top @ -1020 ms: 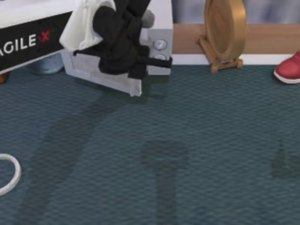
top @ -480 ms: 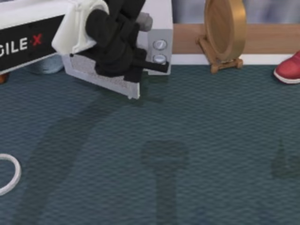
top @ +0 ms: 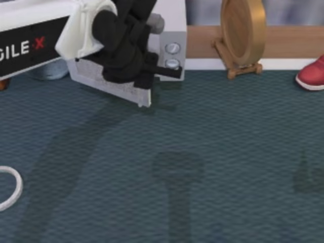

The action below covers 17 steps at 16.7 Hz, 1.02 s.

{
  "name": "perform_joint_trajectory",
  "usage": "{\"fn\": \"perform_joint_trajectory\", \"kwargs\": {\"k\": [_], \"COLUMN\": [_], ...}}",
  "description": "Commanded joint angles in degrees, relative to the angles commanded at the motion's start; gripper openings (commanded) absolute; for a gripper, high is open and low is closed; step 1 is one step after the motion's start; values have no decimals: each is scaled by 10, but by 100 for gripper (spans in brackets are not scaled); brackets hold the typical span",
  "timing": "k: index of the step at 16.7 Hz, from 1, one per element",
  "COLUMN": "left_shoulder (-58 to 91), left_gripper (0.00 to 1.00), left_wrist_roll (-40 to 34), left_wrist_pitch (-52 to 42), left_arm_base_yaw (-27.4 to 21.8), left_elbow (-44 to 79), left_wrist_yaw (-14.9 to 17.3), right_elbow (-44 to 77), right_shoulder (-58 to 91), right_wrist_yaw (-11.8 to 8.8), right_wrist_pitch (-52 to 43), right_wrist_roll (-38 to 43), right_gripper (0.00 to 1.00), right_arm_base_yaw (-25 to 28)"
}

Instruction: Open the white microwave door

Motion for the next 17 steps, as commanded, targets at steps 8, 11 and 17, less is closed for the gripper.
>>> {"fn": "perform_joint_trajectory", "kwargs": {"k": [8,11,17], "left_shoulder": [0,0,-23], "left_gripper": [0,0,0], "left_wrist_roll": [0,0,39], "left_wrist_pitch": [0,0,10], "left_arm_base_yaw": [0,0,9], "left_elbow": [0,0,-36], "left_wrist_yaw": [0,0,24], "right_elbow": [0,0,0], "right_shoulder": [0,0,0], "right_wrist_yaw": [0,0,0], "right_wrist_pitch": [0,0,0], "right_wrist_roll": [0,0,0], "right_gripper": [100,100,100], "right_arm_base_yaw": [0,0,0]}}
